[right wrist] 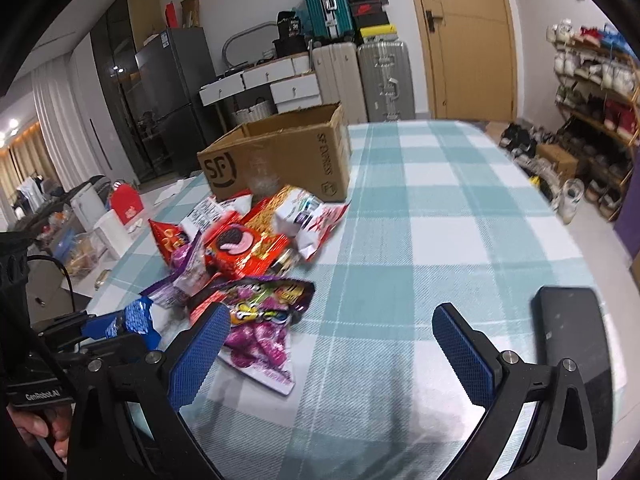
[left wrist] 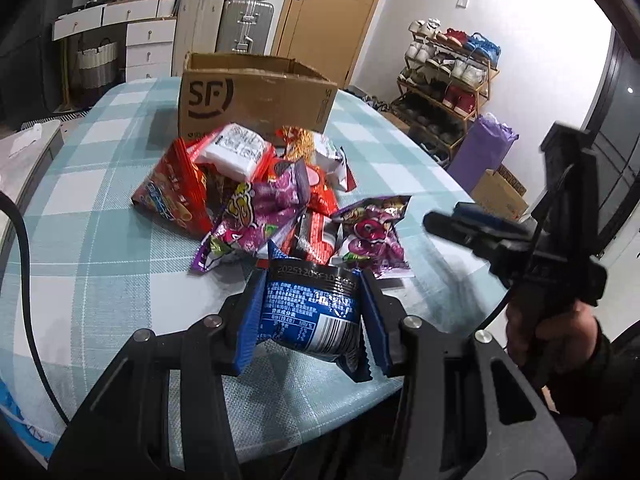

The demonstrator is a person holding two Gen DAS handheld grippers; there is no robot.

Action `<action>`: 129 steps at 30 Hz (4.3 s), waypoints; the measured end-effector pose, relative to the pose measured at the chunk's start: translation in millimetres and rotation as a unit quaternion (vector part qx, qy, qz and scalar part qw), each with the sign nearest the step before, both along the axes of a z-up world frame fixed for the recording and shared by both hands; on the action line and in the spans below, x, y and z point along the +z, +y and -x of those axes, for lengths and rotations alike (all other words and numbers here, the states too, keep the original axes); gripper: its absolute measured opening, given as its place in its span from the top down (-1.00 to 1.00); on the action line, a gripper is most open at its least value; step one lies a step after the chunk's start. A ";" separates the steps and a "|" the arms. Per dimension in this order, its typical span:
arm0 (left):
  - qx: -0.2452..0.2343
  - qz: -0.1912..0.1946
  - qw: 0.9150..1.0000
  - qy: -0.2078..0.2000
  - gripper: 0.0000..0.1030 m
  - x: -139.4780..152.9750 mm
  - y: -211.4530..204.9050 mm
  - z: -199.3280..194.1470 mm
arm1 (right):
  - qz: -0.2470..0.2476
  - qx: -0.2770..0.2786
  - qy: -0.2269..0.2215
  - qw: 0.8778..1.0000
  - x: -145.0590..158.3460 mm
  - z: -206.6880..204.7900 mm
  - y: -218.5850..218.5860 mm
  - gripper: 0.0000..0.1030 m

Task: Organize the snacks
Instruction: 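Lift the blue bag with the left tool while the right tool reaches the purple candy bag, then close the right tool on the purple candy bag while the left tool holds the blue bag, then carry both bags over the cardboard box and open both tools to drop them inside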

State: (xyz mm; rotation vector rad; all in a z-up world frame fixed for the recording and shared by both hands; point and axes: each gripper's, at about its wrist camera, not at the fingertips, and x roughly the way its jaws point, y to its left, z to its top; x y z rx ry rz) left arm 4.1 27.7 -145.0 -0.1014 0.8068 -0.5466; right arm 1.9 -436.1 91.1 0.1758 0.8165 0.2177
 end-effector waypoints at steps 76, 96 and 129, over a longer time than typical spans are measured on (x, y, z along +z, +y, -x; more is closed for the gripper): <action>0.088 -0.030 0.995 -0.039 0.16 45.5 36.1 -15.2 | -0.113 0.093 -0.017 0.989 35.5 -29.7 18.2 0.08; 0.086 0.008 0.994 -0.060 0.16 146.2 44.6 -140.6 | -0.126 0.143 -0.103 0.976 157.8 -119.1 11.9 0.08; 0.054 -0.044 0.995 0.065 0.16 81.7 -33.8 -386.7 | -0.057 0.150 0.005 0.987 99.7 -338.9 50.9 0.08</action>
